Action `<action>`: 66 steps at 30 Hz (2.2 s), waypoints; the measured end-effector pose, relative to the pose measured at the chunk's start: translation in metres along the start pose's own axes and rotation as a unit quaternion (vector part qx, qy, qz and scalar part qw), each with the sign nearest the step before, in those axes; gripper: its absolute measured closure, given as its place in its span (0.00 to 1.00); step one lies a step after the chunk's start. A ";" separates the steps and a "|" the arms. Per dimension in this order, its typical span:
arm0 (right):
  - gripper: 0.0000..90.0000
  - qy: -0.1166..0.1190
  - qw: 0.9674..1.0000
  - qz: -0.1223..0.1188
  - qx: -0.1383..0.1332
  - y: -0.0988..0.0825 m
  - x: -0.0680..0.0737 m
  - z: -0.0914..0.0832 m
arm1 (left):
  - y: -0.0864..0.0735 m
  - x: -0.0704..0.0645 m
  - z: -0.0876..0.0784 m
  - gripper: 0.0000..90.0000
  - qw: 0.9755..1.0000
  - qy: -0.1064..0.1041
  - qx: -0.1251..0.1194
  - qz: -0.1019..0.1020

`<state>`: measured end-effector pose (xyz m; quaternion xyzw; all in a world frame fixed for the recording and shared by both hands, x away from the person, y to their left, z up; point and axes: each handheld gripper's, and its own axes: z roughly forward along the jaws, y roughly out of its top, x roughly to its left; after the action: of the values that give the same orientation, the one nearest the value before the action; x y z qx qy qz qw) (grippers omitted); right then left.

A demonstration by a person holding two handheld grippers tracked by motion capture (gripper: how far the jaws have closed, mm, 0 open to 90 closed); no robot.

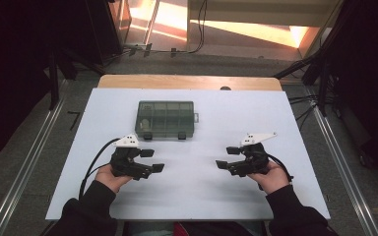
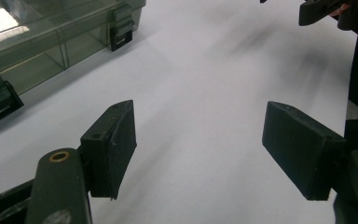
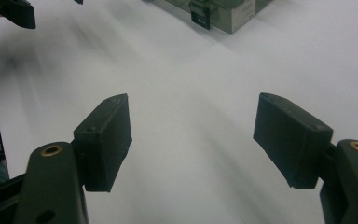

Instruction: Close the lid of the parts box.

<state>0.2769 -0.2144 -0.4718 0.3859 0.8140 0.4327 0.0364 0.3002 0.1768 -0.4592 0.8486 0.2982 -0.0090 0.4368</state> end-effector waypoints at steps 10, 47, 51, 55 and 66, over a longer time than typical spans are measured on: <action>0.28 -0.011 1.000 0.012 0.000 -0.016 -0.004 -0.012 | -0.010 0.002 -0.008 0.29 1.000 0.002 0.010 -0.002; 0.28 -0.037 0.999 0.037 0.002 -0.049 -0.018 -0.031 | -0.025 0.021 -0.025 0.29 0.999 0.015 0.011 -0.025; 0.28 -0.036 0.999 0.036 0.003 -0.050 -0.017 -0.031 | -0.025 0.020 -0.025 0.29 1.000 0.016 0.012 -0.024; 0.28 -0.036 0.999 0.037 0.001 -0.050 -0.017 -0.031 | -0.025 0.020 -0.025 0.29 1.000 0.015 0.009 -0.024; 0.28 -0.034 0.999 0.035 0.003 -0.050 -0.017 -0.031 | -0.025 0.019 -0.025 0.29 1.000 0.012 0.010 -0.023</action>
<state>0.2466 -0.2623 -0.4940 0.4285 0.7997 0.4178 0.0476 0.2969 0.2166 -0.4677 0.8461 0.3227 -0.0117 0.4240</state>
